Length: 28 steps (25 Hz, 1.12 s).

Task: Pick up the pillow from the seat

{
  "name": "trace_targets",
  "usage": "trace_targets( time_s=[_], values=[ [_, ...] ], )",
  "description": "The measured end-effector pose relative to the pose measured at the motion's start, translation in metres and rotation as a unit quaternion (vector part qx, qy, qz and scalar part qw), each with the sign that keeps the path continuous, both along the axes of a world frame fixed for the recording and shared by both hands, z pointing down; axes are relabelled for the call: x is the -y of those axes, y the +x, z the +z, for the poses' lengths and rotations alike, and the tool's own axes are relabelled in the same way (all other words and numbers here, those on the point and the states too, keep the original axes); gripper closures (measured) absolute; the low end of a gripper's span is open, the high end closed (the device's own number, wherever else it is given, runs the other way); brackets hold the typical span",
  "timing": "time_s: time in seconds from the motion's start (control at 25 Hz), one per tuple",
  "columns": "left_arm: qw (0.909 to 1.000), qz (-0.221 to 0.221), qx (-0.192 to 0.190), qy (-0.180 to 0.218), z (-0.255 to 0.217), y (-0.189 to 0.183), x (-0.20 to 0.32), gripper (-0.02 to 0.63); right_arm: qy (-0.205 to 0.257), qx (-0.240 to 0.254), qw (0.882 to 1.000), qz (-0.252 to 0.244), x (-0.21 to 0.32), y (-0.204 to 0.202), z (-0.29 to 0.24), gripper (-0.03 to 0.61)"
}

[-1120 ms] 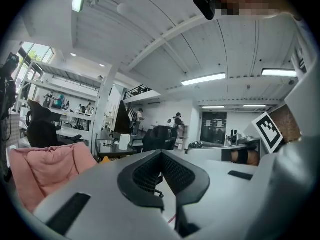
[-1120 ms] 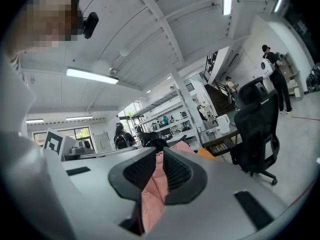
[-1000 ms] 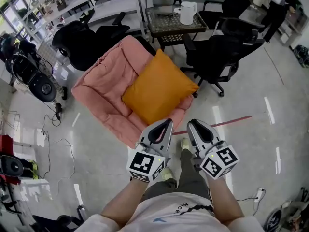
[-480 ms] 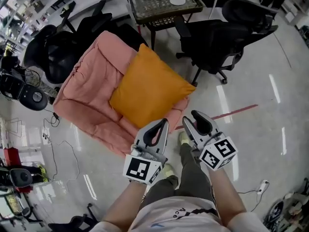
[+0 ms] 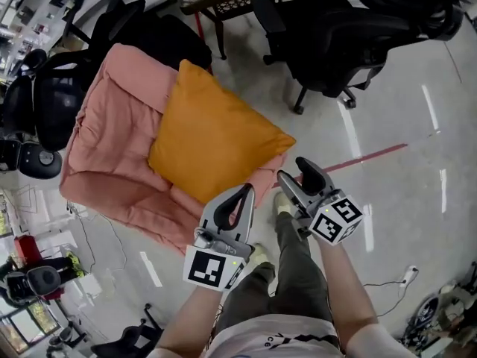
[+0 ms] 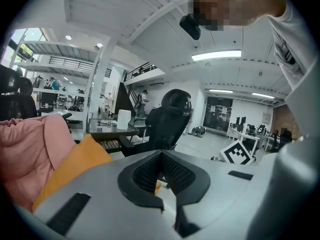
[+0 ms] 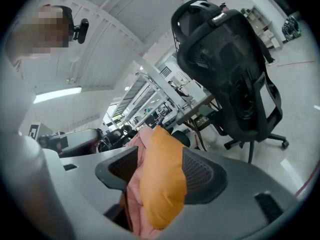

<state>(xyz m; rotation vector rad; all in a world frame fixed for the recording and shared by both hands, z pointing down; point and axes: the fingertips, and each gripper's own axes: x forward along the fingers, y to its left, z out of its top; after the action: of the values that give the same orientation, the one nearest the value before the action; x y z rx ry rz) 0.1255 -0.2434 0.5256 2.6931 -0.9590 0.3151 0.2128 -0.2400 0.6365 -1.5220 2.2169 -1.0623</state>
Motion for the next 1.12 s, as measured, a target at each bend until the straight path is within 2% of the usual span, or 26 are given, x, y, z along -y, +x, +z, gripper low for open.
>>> trace_targets(
  time_s=[0.24, 0.44, 0.72, 0.96, 1.0, 1.04, 1.12],
  values=[
    [0.9993, 0.003, 0.02, -0.032, 0.05, 0.016, 0.016, 0.603, -0.052, 0.049, 0.997, 0.018, 0.025, 0.02, 0.085, 0.272],
    [0.9983, 0.005, 0.031, -0.05, 0.079, 0.022, 0.022, 0.603, -0.071, 0.097, 0.992, 0.024, 0.042, 0.019, 0.133, 0.223],
    [0.9973, -0.001, 0.04, -0.062, 0.104, 0.025, 0.029, 0.603, -0.072, 0.143, 0.987, 0.026, 0.063, 0.008, 0.162, 0.21],
    [0.9971, -0.016, 0.041, -0.062, 0.109, 0.022, 0.036, 0.603, -0.063, 0.183, 0.981, -0.001, 0.074, 0.0, 0.163, 0.213],
    [0.997, -0.019, 0.042, -0.062, 0.109, 0.021, 0.037, 0.603, -0.061, 0.181, 0.981, -0.01, 0.075, -0.002, 0.161, 0.233],
    [0.9969, -0.022, 0.042, -0.062, 0.108, 0.02, 0.037, 0.603, -0.058, 0.177, 0.982, -0.02, 0.076, -0.004, 0.159, 0.304],
    [0.9969, -0.028, 0.043, -0.061, 0.103, 0.016, 0.036, 0.603, -0.053, 0.162, 0.985, -0.036, 0.076, -0.01, 0.152, 0.387]
  ],
)
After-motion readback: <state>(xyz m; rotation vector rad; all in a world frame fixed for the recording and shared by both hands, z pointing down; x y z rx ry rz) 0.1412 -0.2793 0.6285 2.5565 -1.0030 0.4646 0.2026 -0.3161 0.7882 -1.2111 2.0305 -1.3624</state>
